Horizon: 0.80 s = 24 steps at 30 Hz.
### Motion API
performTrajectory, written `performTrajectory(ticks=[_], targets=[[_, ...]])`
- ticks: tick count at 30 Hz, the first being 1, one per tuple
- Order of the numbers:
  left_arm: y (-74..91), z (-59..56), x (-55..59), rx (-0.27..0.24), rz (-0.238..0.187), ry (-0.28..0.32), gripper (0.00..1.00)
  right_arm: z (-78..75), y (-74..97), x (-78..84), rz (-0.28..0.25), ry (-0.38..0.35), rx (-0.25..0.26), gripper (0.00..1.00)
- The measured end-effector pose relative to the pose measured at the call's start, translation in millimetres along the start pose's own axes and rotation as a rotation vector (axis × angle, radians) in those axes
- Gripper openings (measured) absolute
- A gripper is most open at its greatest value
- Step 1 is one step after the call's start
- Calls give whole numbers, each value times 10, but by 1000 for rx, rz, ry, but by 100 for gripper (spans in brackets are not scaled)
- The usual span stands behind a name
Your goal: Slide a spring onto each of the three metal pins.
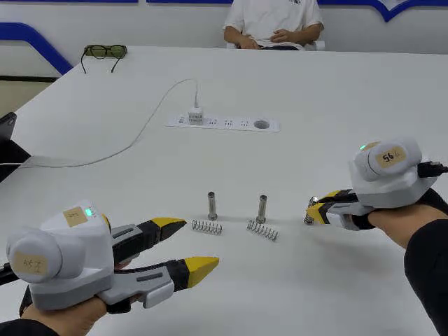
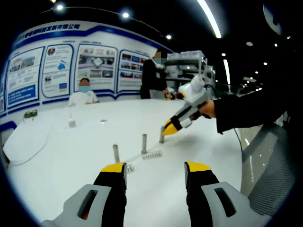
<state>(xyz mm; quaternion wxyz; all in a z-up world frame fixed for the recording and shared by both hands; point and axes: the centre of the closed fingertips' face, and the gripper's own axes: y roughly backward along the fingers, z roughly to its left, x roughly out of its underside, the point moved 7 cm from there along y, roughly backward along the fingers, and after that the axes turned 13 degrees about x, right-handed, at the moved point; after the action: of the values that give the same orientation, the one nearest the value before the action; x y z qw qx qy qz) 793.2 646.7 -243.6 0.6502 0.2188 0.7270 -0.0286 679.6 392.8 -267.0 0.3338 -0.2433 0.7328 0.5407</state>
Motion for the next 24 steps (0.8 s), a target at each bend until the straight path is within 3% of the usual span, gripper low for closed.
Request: performTrajectory(ticks=[14,24], targets=[[-16,-9,-12,12,-7,-4,50,22,81,127,17,-3,5,15],[-30,-20,-19,23,-13,-8,50,192,155,156,11,-3,-12,15]])
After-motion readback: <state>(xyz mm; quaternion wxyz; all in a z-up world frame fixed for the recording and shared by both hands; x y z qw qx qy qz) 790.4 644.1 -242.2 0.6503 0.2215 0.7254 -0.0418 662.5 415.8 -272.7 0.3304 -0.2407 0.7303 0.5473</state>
